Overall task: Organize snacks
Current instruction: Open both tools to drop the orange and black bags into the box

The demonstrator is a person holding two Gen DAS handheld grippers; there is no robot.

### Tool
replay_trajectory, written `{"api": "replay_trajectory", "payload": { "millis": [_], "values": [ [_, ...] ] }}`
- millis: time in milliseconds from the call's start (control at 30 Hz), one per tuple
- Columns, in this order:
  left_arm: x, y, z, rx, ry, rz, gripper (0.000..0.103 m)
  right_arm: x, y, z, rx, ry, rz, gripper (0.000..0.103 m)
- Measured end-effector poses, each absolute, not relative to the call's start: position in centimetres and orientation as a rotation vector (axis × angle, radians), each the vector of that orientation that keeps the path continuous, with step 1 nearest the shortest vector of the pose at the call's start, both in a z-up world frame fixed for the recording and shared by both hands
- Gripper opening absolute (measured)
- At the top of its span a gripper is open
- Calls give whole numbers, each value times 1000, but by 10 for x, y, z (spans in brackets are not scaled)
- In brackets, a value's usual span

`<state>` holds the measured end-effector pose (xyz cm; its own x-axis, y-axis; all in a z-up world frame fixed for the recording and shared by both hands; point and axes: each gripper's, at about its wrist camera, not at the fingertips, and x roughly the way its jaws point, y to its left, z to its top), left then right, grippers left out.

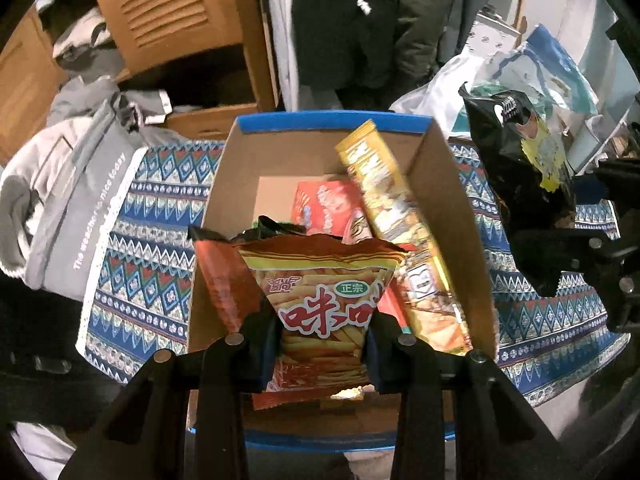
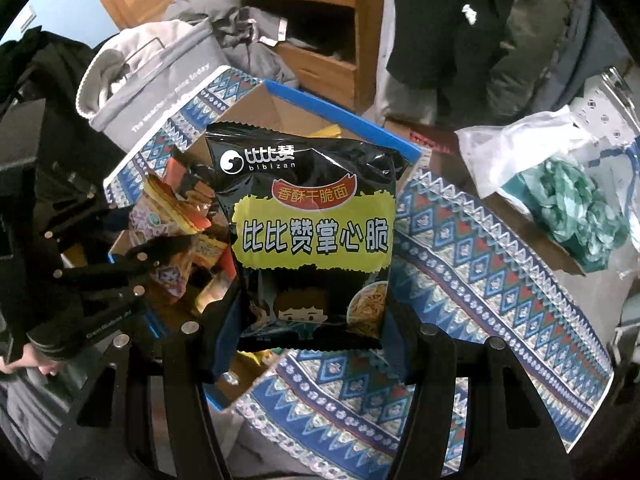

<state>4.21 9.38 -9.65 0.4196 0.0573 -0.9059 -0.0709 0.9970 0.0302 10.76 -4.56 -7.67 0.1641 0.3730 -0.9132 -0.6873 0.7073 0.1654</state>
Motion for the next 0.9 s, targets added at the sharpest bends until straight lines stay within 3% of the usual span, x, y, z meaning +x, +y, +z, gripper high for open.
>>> {"api": "replay_trajectory", "payload": {
  "millis": [300, 567, 900],
  "values": [
    [42, 105, -100, -59, 1133, 81, 39, 111, -12, -86, -349, 1193, 794, 61],
    [43, 113, -101, -97, 1143, 117, 65, 120, -6, -81, -324, 1155, 788, 62],
    [32, 110, -84, -85, 1114, 125, 80, 118, -23, -56, -248, 1107, 772, 75]
  ]
}}
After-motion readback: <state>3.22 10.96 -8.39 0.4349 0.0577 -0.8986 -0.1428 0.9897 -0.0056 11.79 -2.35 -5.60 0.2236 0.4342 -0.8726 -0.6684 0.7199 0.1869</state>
